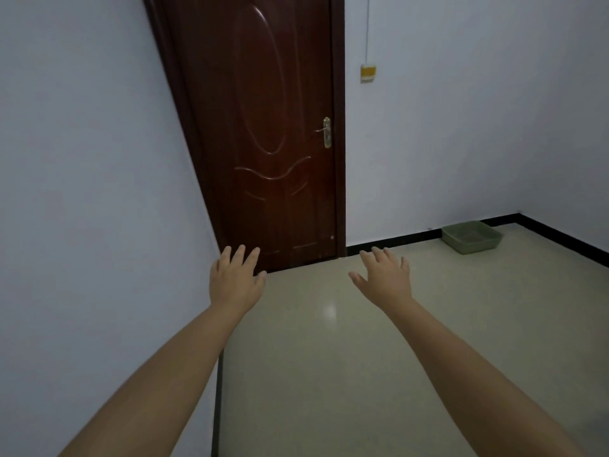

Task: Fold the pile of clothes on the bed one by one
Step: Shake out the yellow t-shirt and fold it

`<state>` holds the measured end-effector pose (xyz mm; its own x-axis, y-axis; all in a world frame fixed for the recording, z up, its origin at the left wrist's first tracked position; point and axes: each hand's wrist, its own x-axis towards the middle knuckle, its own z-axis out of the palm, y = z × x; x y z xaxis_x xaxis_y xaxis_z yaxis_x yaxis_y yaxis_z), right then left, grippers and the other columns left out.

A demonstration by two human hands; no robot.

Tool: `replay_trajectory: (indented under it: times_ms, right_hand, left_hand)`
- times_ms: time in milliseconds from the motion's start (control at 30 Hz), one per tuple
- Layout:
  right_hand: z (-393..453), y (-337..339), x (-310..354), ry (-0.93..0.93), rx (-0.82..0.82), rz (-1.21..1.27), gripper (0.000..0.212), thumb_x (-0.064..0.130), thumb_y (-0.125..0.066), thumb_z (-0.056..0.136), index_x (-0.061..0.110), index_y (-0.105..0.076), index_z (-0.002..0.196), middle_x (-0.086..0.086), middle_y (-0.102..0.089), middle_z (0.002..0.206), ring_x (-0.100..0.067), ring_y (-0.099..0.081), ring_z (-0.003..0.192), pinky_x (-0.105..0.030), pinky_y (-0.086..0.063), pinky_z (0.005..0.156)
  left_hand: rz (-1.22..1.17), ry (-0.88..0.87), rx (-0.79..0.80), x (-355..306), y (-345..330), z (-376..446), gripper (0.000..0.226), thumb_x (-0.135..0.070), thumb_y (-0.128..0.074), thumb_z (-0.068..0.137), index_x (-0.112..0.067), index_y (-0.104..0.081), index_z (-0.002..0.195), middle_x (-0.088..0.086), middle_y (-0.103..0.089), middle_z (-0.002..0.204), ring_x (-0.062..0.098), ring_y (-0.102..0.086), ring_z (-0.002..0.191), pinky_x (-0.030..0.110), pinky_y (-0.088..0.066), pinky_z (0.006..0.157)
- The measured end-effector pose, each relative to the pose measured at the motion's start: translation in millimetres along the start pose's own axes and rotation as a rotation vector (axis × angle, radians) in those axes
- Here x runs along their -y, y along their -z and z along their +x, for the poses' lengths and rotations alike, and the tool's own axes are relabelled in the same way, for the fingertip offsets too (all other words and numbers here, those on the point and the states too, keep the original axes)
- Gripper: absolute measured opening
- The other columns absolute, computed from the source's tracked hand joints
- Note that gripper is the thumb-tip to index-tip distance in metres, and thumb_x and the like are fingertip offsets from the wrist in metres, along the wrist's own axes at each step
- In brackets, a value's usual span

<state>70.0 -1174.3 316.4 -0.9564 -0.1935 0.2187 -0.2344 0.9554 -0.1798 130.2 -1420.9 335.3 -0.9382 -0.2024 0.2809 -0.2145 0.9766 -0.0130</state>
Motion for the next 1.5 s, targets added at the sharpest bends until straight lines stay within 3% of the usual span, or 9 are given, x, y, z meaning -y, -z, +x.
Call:
replay_trajectory:
  times_ms: [267, 467, 700, 967, 1233, 1333, 1500]
  right_hand:
    - [186, -28, -33, -0.121, -0.087, -0.051, 0.055, 0.047, -0.039, 0.093, 0.020, -0.030, 0.141, -0.004, -0.024, 0.150, -0.021, -0.016, 0.140, -0.048, -0.010, 0.112]
    - [277, -15, -105, -0.284, -0.157, -0.104, 0.057, 0.048, -0.039, 0.092, 0.021, -0.030, 0.141, -0.002, -0.026, 0.150, -0.020, -0.017, 0.139, -0.047, -0.009, 0.112]
    - [310, -4, -252, -0.539, -0.223, -0.182, 0.056, 0.046, -0.044, 0.091, 0.020, -0.034, 0.139, -0.004, -0.025, 0.150, -0.021, -0.018, 0.139, -0.047, -0.009, 0.111]
    - [330, 38, -460, -0.830, -0.267, -0.251, 0.056, 0.046, -0.042, 0.091, 0.020, -0.033, 0.139, -0.004, -0.027, 0.149, -0.021, -0.018, 0.139, -0.046, -0.011, 0.112]
    - [289, 66, -634, -1.127, -0.257, -0.315, 0.056, 0.047, -0.040, 0.092, 0.021, -0.029, 0.141, -0.005, -0.025, 0.150, -0.024, -0.017, 0.140, -0.047, -0.012, 0.112]
    - [268, 74, -697, -1.225, -0.256, -0.369, 0.056, 0.048, -0.041, 0.091, 0.020, -0.034, 0.138, -0.005, -0.033, 0.145, -0.021, -0.026, 0.135, -0.044, -0.020, 0.109]
    - [234, 106, -822, -1.471, -0.270, -0.466, 0.052, 0.049, -0.042, 0.090, 0.022, -0.039, 0.134, -0.002, -0.041, 0.138, -0.019, -0.033, 0.129, -0.040, -0.026, 0.103]
  left_hand:
    - [-0.025, -0.188, 0.008, -40, -60, 214, 0.054, -0.043, -0.031, 0.096, -0.025, -0.018, 0.145, 0.002, -0.021, 0.152, 0.026, -0.011, 0.141, 0.040, -0.013, 0.113]
    - [-0.082, -0.431, -0.005, -146, -82, 357, 0.053, -0.043, -0.031, 0.096, -0.025, -0.019, 0.145, 0.001, -0.022, 0.152, 0.025, -0.012, 0.141, 0.039, -0.013, 0.113]
    - [-0.262, -0.723, 0.043, -345, -110, 436, 0.052, -0.041, -0.032, 0.096, -0.024, -0.023, 0.144, 0.002, -0.022, 0.152, 0.025, -0.011, 0.141, 0.039, -0.011, 0.112]
    - [-0.304, -0.997, 0.037, -599, -113, 484, 0.052, -0.041, -0.034, 0.095, -0.023, -0.024, 0.143, 0.001, -0.027, 0.150, 0.025, -0.016, 0.139, 0.038, -0.018, 0.111]
    - [-0.345, -1.270, -0.014, -828, -119, 485, 0.051, -0.042, -0.035, 0.094, -0.021, -0.030, 0.140, 0.002, -0.037, 0.143, 0.024, -0.028, 0.132, 0.036, -0.025, 0.105]
    - [-0.395, -1.342, -0.010, -906, -124, 485, 0.050, -0.042, -0.037, 0.094, -0.020, -0.032, 0.139, 0.002, -0.039, 0.141, 0.023, -0.032, 0.129, 0.035, -0.029, 0.103]
    - [-0.442, -1.510, 0.027, -1079, -117, 478, 0.053, -0.044, -0.034, 0.094, -0.023, -0.025, 0.143, 0.004, -0.031, 0.148, 0.026, -0.025, 0.135, 0.039, -0.027, 0.109]
